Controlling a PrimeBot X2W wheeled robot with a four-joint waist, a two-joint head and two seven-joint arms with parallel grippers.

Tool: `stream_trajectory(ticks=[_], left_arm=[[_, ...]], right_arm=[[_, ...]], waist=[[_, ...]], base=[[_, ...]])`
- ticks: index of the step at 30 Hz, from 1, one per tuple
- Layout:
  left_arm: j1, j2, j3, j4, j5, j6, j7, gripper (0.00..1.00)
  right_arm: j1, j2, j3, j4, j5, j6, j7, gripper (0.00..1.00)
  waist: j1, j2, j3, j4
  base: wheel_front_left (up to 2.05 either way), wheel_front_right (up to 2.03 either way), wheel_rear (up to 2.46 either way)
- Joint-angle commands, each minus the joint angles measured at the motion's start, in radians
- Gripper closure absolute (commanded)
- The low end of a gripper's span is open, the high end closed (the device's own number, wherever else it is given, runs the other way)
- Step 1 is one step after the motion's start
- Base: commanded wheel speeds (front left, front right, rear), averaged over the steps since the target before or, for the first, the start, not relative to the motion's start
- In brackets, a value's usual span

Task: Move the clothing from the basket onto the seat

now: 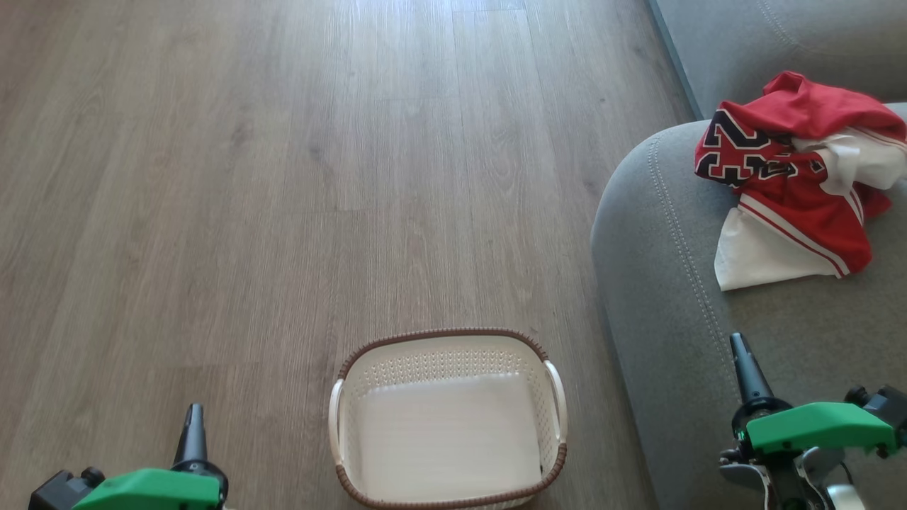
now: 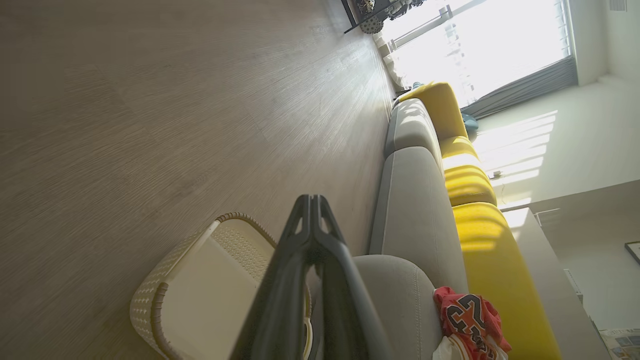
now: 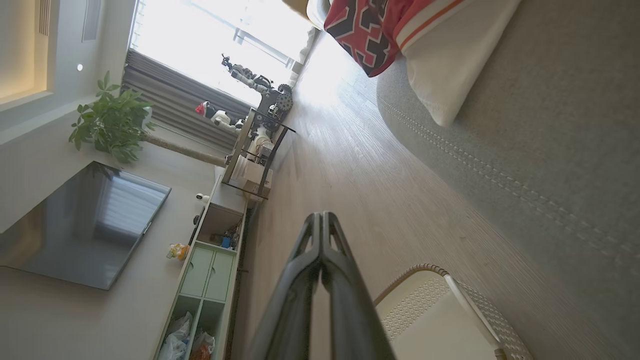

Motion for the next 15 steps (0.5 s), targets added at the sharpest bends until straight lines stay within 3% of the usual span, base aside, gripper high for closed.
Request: stream_trajectory(ticks=[1, 15], left_arm=[[-0.056, 0.002, 0.044, -0.035, -0.02, -0.011, 0.005, 1.0], [-0.076, -0.022, 0.1, -0.042, -0.142, -0.053, 0.043, 1.0]], right_arm=[[-0.063, -0.009, 0.007, -0.041, 0.028, 0.0, 0.01, 1.0], [-0.08, -0.014, 0.0, -0.048, 0.193, 0.0, 0.045, 1.0]], waist=[[0.0, 0.0, 0.0, -0.001], [0.0, 0.0, 0.006, -0.006]], base=[[0.0, 0.0, 0.0], [0.0, 0.0, 0.0]])
